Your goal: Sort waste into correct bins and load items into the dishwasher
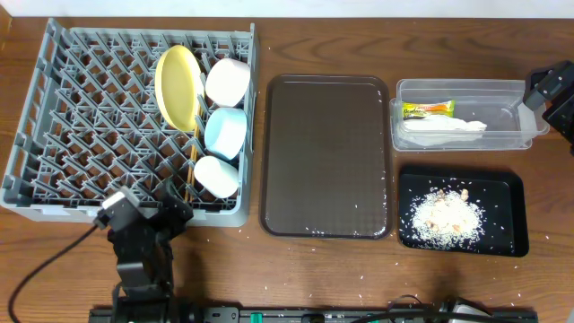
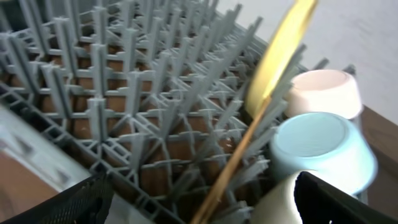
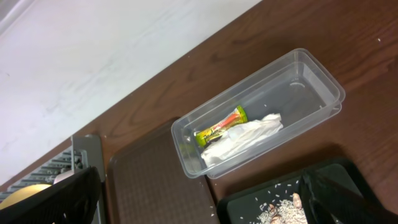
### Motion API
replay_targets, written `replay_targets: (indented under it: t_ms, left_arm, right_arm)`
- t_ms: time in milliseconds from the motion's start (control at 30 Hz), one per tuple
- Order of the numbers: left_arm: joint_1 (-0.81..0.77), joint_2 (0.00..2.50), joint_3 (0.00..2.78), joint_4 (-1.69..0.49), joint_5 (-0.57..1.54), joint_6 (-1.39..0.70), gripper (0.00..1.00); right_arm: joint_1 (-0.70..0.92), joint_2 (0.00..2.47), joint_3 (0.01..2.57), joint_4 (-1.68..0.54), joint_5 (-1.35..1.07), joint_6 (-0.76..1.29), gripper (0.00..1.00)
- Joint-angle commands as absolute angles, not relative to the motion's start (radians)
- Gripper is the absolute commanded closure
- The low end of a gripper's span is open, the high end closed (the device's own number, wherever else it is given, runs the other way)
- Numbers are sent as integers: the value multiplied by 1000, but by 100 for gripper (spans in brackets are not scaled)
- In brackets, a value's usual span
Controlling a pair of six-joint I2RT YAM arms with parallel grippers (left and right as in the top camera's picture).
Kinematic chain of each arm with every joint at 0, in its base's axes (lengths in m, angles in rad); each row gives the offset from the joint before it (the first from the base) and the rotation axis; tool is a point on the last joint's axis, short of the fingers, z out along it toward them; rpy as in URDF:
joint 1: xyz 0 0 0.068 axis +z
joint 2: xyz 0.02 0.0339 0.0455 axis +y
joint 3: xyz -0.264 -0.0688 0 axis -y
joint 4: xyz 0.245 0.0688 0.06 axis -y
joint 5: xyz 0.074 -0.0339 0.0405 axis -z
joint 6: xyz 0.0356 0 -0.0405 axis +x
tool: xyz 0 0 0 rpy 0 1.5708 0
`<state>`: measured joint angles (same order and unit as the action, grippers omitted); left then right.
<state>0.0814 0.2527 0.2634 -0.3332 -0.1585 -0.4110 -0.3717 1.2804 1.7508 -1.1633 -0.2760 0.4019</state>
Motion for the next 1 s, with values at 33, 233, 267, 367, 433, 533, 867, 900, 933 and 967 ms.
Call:
replay_targets:
  t_ms: [33, 233, 267, 367, 433, 533, 867, 900, 933, 967]
  left_arm:
    - [102, 150, 156, -273, -170, -338, 7]
    - [102, 72, 57, -176, -170, -287, 7]
    - [102, 67, 57, -177, -170, -282, 7]
    - [101, 56, 56, -177, -170, -263, 7]
    - [99, 42, 55, -177, -170, -262, 7]
    - [99, 6, 55, -176, -169, -263, 7]
    - [100, 1, 4, -44, -170, -262, 7]
    - [100, 1, 4, -36, -170, -262, 7]
    - [100, 1, 4, -36, -170, -262, 7]
    - [100, 1, 4, -43, -170, -262, 7]
  right_arm:
    - [-379, 1278, 1751, -1165, -277, 403, 1]
    - [-379, 1278, 1751, -1165, -277, 403, 1]
    - [-379, 1278, 1751, -1165, -277, 403, 1]
    - [-379, 1278, 1751, -1165, -277, 403, 1]
    - [-379, 1278, 1751, -1165, -277, 403, 1]
    - [-379, 1278, 1751, -1165, -277, 403, 1]
    - [-379, 1278, 1751, -1165, -278, 403, 1]
    - [-379, 1279, 1751, -1165, -277, 403, 1]
    - [-379, 1278, 1751, -1165, -277, 403, 1]
    - [-379, 1279, 1751, -1165, -277, 403, 1]
